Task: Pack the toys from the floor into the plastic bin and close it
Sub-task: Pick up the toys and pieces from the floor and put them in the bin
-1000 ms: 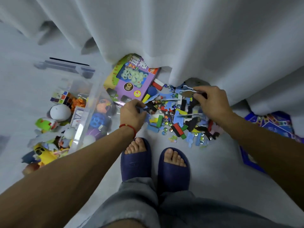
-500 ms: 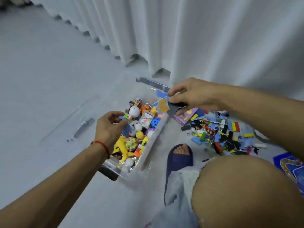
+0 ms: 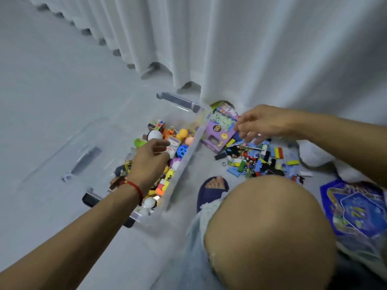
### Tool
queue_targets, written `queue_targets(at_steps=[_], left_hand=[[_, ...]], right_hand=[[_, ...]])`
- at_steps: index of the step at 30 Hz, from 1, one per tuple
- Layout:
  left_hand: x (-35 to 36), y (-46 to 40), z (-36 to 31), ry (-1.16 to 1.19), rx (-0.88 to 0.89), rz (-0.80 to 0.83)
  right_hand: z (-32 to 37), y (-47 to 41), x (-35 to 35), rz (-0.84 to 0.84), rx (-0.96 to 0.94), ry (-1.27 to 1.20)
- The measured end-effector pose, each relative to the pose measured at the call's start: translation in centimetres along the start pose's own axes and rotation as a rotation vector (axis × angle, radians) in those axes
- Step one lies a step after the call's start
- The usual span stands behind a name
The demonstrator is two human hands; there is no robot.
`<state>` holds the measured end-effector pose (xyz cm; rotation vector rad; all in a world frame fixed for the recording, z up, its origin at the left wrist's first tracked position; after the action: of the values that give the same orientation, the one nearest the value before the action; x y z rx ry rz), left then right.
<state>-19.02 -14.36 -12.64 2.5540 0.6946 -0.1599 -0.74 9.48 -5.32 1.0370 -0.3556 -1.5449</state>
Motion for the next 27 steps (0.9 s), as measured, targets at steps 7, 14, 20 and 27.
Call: queue_targets(at_steps=[7, 14, 20, 27], left_hand=[[15.0, -6.5, 0.0, -0.339, 0.052, 0.366], [22.8, -14.9, 5.3, -0.795, 0.020, 0.482], [27.4, -17.6, 9.0, -0.896, 0.000, 0.464], [30.4, -19.4, 9.8, -0.997, 0.016, 0.252]], right_hand=[[-19.3, 1.9, -2.2, -0.089, 0.428, 0.171], [-28.6, -6.6, 6.0, -0.146, 0.367, 0.158], [-28.2, -12.7, 9.1, -0.197, 0.365, 0.228], [-29.1, -13.9, 9.2, -0.379, 0.268, 0.266]])
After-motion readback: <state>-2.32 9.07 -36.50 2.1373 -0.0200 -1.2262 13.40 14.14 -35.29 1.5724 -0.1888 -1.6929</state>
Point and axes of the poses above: each hand's wrist, its own y-axis away from the middle knuckle, its own x-axis out of the palm, z = x × y, the point moved 3 cm from there along -y, towards the middle knuckle, and after that the axes turned 14 degrees about z, right-handed, at the moved point
